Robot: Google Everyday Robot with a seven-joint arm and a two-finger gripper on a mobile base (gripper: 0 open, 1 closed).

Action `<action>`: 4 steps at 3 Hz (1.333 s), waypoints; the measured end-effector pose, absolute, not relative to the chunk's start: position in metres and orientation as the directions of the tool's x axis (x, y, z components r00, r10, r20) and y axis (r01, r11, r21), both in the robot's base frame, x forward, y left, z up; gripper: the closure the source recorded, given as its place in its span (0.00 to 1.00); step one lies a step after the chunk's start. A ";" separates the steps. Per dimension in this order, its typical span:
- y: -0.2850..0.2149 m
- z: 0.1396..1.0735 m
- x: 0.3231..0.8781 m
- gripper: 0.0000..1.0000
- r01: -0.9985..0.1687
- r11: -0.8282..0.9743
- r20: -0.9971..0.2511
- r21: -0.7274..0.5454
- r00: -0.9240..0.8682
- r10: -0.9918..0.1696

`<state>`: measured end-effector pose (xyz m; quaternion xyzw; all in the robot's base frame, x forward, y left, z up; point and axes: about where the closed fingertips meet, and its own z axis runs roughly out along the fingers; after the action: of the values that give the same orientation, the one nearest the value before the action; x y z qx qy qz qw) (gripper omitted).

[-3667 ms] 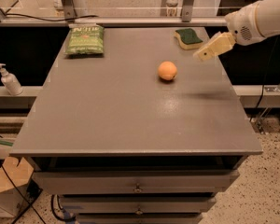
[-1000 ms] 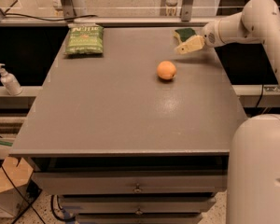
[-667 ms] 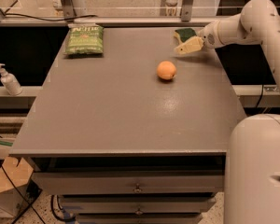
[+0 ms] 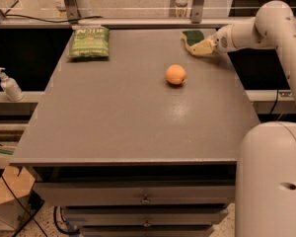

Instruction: Move sponge near green jalapeno chip bag

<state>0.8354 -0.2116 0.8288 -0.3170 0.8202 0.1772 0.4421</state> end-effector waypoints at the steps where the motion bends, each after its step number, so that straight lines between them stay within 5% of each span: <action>1: -0.203 0.849 0.832 0.87 -0.697 0.717 -0.843 -0.013 -0.378 -0.382; 2: -0.164 0.885 0.808 1.00 -0.788 0.608 -0.821 -0.094 -0.284 -0.495; 4: -0.157 0.885 0.802 1.00 -0.812 0.575 -0.807 -0.102 -0.271 -0.525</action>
Offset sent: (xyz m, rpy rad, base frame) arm -0.0849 0.0977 0.1282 -0.2530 -0.1462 0.4341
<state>0.8024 -0.1566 0.8850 -0.4288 0.7792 0.1687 0.4249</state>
